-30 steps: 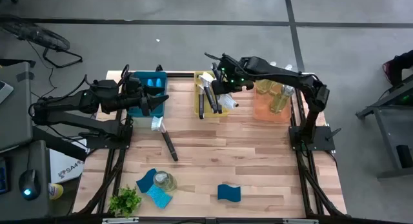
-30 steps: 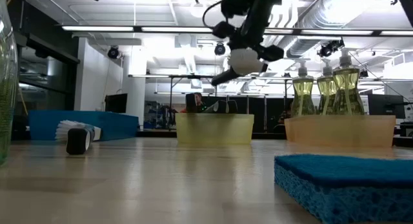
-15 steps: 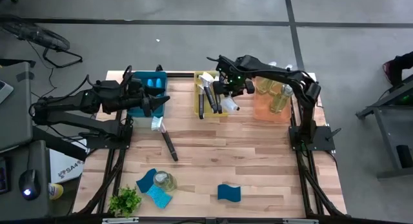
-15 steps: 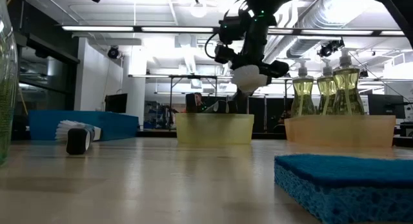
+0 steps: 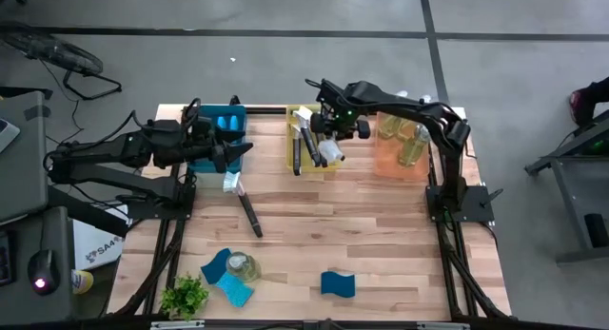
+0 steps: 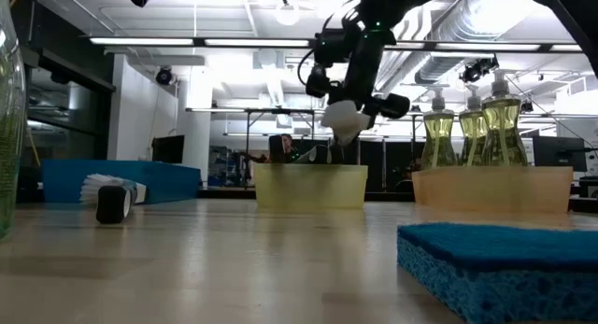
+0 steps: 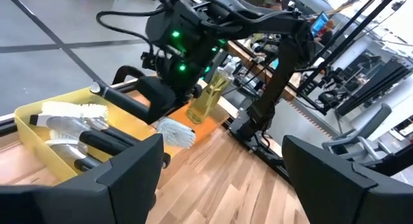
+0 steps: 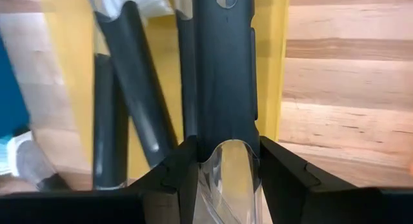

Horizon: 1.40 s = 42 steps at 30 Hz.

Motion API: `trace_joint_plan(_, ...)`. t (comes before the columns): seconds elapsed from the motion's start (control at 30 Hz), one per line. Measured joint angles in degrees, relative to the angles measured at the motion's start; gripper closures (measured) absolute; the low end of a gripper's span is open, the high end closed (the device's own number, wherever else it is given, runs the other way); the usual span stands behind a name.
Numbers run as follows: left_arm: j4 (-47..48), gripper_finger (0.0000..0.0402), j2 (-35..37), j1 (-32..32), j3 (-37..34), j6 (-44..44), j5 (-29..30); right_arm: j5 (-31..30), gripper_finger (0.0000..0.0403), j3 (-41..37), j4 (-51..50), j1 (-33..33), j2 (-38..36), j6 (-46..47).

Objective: Pick & Place Kitchen Sink Supplies
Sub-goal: Put the black dishwashing brush into the yellow bin

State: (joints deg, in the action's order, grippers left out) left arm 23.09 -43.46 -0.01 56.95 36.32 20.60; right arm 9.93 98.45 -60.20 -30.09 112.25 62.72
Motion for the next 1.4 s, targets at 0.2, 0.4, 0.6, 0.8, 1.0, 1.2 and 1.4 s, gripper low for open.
trace_joint_plan(0.2, 0.6, 0.0090, -0.2, 0.0, 0.0, 0.2, -0.3, 0.6, 0.0277, 0.0, -0.3, 0.0, 2.1, 0.1)
trace_joint_plan(0.4, 1.5, 0.0090, -0.3, 0.0, 0.0, 1.5, -0.3, 0.6, 0.0277, 0.0, -0.6, -0.1, 3.1, 0.1)
trace_joint_plan(0.6, 1.3, 0.0090, -0.3, 0.0, 0.0, 1.5, -0.3, -0.6, 0.0254, 0.0, -0.4, -1.2, 3.1, 0.0)
trace_joint_plan(0.8, 1.3, 0.0090, -0.3, 0.0, 0.0, 1.5, -0.4, -1.3, 0.0260, 0.0, 2.2, -1.4, 3.1, -1.1)
trace_joint_plan(1.0, 1.3, 0.0090, -0.3, 0.0, 0.0, 1.5, -0.4, -0.6, 0.0259, 0.0, 4.8, -1.1, 3.1, -0.3)
trace_joint_plan(1.2, 1.3, 0.0090, -0.3, 0.0, 0.0, 1.7, -0.4, -2.3, 0.0250, 0.0, 4.7, 0.1, 3.0, 0.8)
trace_joint_plan(1.4, 1.3, 0.0090, -0.3, 0.0, 0.0, 2.6, -0.9, -3.6, 0.0263, 0.0, 4.6, 0.5, 3.0, 1.5)
